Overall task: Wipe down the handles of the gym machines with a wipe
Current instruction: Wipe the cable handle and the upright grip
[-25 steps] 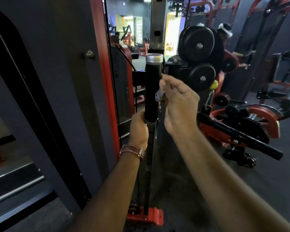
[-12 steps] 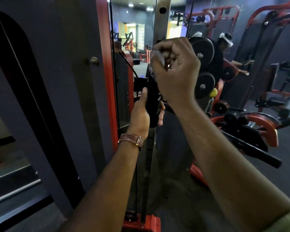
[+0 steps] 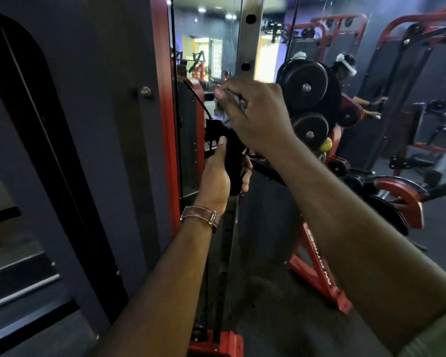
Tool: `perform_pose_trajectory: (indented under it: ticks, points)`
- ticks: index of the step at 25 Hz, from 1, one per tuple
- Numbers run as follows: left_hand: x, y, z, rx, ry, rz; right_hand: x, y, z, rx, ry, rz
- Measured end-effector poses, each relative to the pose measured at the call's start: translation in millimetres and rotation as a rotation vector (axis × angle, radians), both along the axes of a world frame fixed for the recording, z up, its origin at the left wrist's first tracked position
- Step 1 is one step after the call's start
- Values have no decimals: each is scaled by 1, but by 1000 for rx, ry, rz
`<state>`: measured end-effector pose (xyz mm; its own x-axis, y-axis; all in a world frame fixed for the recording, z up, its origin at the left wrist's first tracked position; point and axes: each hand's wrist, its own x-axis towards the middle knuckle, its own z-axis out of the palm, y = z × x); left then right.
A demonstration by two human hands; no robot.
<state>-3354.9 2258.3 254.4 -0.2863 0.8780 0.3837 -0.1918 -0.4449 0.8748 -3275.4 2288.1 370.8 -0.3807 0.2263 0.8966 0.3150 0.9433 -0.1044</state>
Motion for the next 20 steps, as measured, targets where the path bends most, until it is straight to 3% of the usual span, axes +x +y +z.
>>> perform_pose_trajectory:
  ticks: [2, 5, 7, 10, 12, 14, 17, 20]
  points:
    - [-1, -1, -1, -18, 40, 16, -1, 2, 2, -310, 39, 76]
    - [-1, -6, -4, -34, 58, 45, 4, 6, -6, -825, 354, 344]
    - [4, -14, -3, -44, 15, 101, 15, -1, -21, -837, 521, 324]
    - [14, -25, -8, 21, -78, 311, 36, -31, -61, -363, 518, 106]
    - [13, -38, -14, 78, -117, 471, 37, -53, -92, -186, 453, 195]
    - [14, -60, -16, 123, -187, 529, 27, -67, -113, -344, 416, 354]
    - [36, -117, -14, 164, -322, 780, 16, -98, -122, -872, 365, 631]
    - [69, -196, -23, 220, -221, 1190, 15, -158, -129, -1093, 251, 962]
